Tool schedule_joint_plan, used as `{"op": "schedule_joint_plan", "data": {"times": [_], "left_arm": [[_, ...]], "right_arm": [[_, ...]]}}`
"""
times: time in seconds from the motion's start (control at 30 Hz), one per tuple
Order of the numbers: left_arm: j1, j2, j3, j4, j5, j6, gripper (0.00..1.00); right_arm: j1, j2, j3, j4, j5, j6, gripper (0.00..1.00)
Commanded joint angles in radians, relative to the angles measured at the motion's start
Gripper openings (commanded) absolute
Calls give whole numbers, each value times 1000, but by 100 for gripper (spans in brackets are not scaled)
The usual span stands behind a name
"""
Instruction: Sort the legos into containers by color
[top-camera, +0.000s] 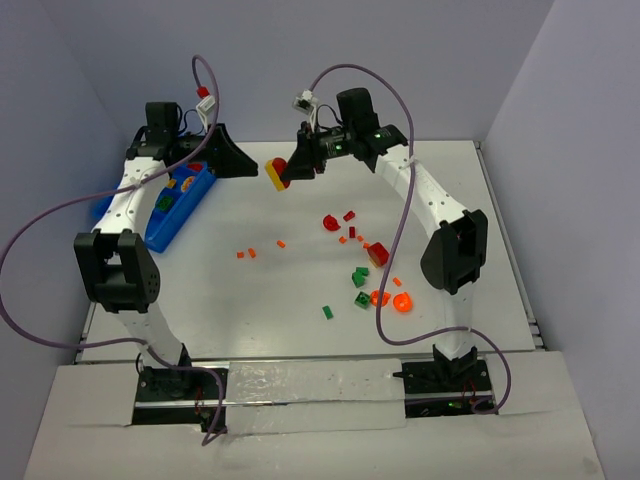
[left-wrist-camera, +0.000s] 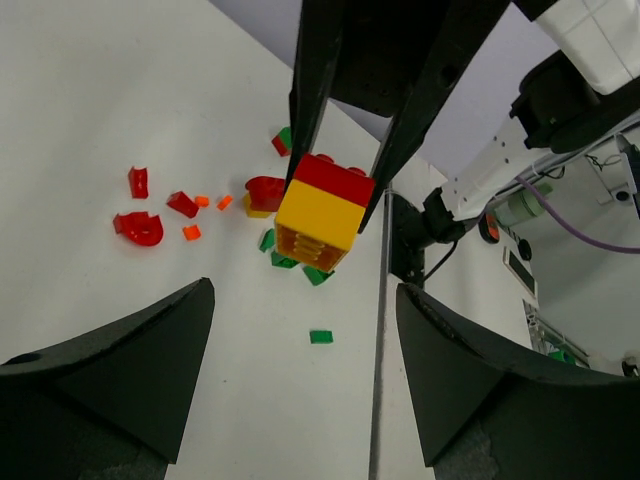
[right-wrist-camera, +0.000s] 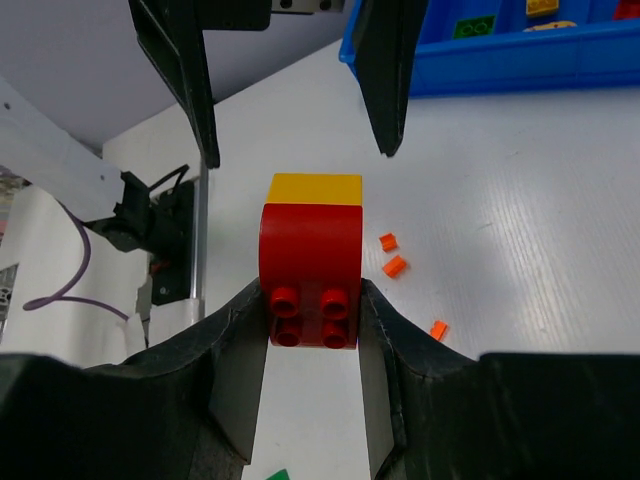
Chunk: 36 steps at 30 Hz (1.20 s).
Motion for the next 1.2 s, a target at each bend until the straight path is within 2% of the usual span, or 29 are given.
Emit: {"op": "schedule_joint_plan", "data": {"times": [0.0, 0.37, 0.5, 0.6, 0.7, 0.8, 0.87, 0.9, 1.03, 1.07, 1.17], "left_arm": [[-21, -17, 47, 109, 92, -71, 83], [-66, -11, 54, 154, 37, -102, 81], [-72, -7, 63, 154, 20, -100, 76], [-73, -8, 60, 150, 27, -91, 60], [-72, -14, 54, 97, 41, -25, 35], [-63, -30, 25, 40, 48, 36, 23], [-51, -41, 3, -10, 40, 91, 3], [-40, -44, -5, -49, 29, 143, 0], [14, -31, 3, -195, -8, 269, 0], [33, -19, 31, -314, -27, 369, 0], [66, 12, 75, -453, -100, 497, 0]], "right_arm": [[10, -32, 15, 72, -65, 43, 0], [22, -31, 24, 83, -92, 75, 0], [26, -30, 25, 85, -95, 79, 0], [25, -29, 25, 86, -93, 81, 0], [22, -27, 21, 93, -87, 95, 0], [0, -27, -14, 167, -96, 194, 0], [-22, -29, -34, 234, -105, 259, 0], [-36, -29, -40, 245, -109, 283, 0], [-75, -40, -55, 277, -120, 330, 0], [-89, -45, -61, 280, -122, 334, 0], [-115, -59, -76, 278, -124, 336, 0]]}}
